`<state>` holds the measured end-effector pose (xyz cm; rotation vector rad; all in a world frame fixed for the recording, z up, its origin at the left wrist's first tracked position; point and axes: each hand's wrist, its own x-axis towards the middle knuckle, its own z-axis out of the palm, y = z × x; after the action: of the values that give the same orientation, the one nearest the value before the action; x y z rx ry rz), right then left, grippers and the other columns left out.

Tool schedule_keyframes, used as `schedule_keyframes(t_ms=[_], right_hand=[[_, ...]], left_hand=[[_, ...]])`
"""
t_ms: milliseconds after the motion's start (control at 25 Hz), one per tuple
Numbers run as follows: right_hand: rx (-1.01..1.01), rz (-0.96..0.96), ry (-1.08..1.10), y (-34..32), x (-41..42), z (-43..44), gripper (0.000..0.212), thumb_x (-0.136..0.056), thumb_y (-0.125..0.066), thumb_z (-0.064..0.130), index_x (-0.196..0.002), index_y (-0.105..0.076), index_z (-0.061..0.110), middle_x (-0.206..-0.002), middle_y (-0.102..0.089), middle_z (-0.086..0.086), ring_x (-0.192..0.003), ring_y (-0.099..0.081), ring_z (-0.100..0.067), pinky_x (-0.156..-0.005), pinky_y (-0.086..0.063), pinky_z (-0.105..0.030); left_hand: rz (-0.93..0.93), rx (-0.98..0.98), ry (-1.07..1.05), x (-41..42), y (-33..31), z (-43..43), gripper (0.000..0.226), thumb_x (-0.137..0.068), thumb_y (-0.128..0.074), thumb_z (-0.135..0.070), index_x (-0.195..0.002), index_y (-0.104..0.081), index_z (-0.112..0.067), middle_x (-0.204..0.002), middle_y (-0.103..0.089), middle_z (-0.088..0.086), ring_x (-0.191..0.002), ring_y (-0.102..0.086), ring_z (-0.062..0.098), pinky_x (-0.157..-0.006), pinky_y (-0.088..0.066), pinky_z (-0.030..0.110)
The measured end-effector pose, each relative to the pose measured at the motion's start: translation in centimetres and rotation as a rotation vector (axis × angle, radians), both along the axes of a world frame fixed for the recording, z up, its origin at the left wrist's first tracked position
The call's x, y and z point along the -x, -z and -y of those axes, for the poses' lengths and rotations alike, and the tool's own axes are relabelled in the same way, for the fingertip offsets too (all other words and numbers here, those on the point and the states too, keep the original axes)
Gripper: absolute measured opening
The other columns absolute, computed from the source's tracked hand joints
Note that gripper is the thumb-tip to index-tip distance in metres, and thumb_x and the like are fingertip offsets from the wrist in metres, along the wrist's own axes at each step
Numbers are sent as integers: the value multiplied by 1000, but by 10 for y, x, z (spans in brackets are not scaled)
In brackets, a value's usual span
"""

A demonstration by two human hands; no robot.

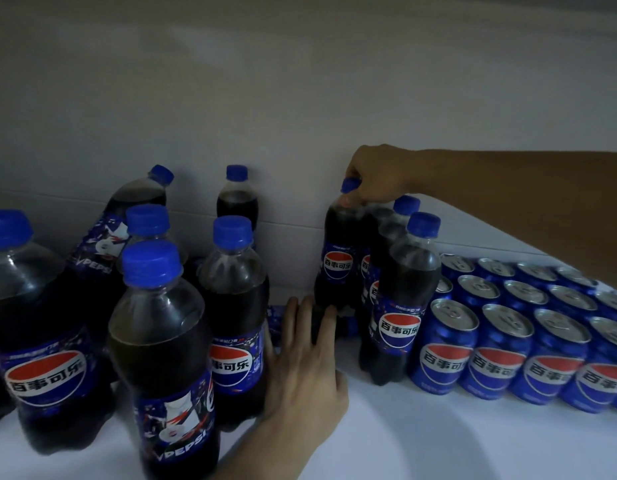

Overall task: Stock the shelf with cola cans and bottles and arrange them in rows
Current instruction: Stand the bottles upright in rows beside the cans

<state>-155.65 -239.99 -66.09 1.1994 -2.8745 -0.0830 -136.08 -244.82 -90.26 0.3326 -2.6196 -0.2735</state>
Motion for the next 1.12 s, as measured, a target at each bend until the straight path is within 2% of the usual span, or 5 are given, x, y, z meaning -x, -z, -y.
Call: schedule_keyframes(t_ms=[360, 520, 680, 960, 1120], right_hand=[[-90, -122, 13, -7, -9, 2, 59, -89, -69, 52, -115, -65, 0, -107, -70, -16, -89, -63, -26, -82, -54, -37], [175, -231, -52, -16, -31, -18, 46, -94, -60, 51, -116, -60, 11, -98, -62, -5, -86, -59, -22, -73, -49, -34], [340, -265, -161, -8, -57, -51, 26, -96, -58, 41, -108, -61, 19, -88, -63, 0, -77, -60, -18, -73, -52, -35], [157, -172, -474, -8, -80, -61, 25, -102, -50, 35, -121, -61, 23, -95, -70, 2, -91, -57, -15, -83, -49, -37], [8, 49, -489, -9, -88, -49, 33, -98, -58, 43, -127, -56, 27, -96, -69, 6, -83, -62, -8, -81, -51, -31]], left_hand=[[59, 17, -17, 2, -4, -1, 87, -66, -66, -31, -148, -42, -18, -155, -41, 8, -149, -33, 31, -116, -9, 59], [208, 21, -138, 16, -28, -3, 90, -85, -66, -22, -157, -13, -27, -161, -16, 7, -154, -3, 31, -118, -3, 65], [237, 33, -192, 24, -39, -4, 82, -84, -68, -8, -150, -25, -31, -146, -34, 5, -145, -23, 29, -116, -11, 66], [-440, -354, -196, 27, -69, -19, 74, -90, -70, -23, -154, -32, -19, -148, -42, 10, -141, -39, 33, -114, -26, 63], [-678, -727, -47, 16, -80, -29, 72, -95, -66, -24, -156, -29, -13, -153, -42, 6, -143, -40, 20, -118, -36, 43]])
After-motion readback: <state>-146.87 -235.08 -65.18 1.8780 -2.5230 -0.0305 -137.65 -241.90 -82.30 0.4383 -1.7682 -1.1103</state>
